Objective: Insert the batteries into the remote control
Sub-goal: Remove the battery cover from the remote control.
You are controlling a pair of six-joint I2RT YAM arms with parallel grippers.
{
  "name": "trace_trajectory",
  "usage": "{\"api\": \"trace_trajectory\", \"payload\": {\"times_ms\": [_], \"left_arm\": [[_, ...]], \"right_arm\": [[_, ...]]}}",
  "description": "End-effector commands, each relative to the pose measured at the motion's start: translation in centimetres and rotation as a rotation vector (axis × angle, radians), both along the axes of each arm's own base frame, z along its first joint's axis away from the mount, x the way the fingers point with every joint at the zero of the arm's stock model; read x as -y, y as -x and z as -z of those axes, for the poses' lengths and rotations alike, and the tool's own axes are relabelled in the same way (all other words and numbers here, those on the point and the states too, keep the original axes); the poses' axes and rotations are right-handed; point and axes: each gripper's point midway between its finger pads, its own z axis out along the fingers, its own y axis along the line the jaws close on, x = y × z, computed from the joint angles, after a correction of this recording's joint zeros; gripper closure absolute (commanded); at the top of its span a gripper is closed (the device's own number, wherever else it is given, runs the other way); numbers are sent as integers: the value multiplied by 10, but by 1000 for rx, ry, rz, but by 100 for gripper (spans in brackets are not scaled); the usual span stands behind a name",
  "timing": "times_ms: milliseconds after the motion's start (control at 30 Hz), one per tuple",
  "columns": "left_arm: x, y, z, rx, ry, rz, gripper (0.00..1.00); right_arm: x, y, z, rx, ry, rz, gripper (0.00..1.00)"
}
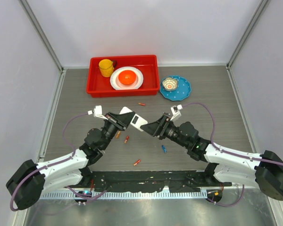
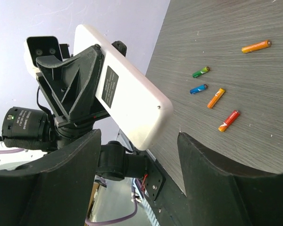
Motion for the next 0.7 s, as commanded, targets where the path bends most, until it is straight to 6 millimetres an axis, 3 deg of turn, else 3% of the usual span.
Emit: {"api": "trace_trajectory", "payload": {"times_ms": [0, 333, 667], "left_arm": [[-2, 5, -23, 57, 77, 17, 100], [-2, 8, -25, 61, 87, 24, 100], [-3, 9, -25, 61, 91, 27, 100]], "right_arm": [[-4, -5, -36, 53, -107, 1, 32], [-8, -12, -36, 37, -121, 7, 46], [-10, -17, -32, 26, -123, 10, 48]]}}
